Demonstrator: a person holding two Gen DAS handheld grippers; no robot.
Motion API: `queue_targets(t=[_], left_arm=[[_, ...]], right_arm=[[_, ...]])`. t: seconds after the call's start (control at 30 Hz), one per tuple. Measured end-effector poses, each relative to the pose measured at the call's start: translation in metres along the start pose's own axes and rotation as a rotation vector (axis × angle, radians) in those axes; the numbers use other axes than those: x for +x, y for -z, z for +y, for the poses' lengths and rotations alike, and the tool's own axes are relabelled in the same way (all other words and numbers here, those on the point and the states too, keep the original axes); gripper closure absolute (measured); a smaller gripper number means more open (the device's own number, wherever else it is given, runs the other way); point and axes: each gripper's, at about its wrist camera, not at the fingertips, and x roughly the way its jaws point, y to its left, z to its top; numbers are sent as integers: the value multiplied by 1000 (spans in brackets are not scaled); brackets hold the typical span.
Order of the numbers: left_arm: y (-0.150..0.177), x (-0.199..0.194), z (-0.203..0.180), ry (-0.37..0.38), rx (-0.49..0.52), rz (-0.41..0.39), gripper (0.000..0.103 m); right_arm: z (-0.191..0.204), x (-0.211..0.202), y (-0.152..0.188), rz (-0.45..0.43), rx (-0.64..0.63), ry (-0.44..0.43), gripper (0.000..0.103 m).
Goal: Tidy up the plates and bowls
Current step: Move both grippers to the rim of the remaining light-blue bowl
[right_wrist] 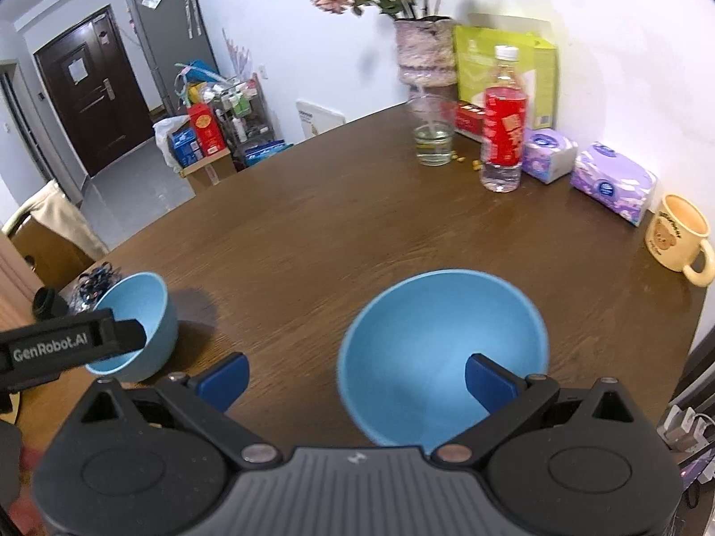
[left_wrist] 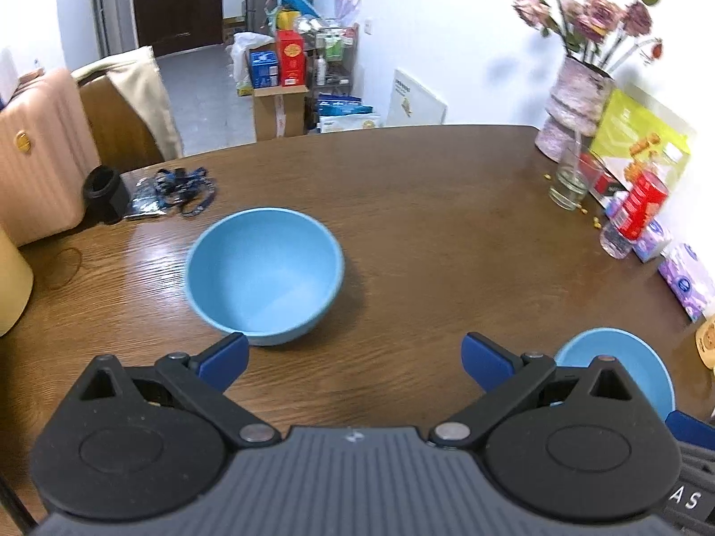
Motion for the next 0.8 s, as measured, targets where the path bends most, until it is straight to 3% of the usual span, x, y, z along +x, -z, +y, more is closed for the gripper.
queue_targets(t=[0.8], left_arm=[[-23, 18, 133, -71, -133, 12, 0]], right_arm=[[134, 39, 10, 74, -129, -49, 0]])
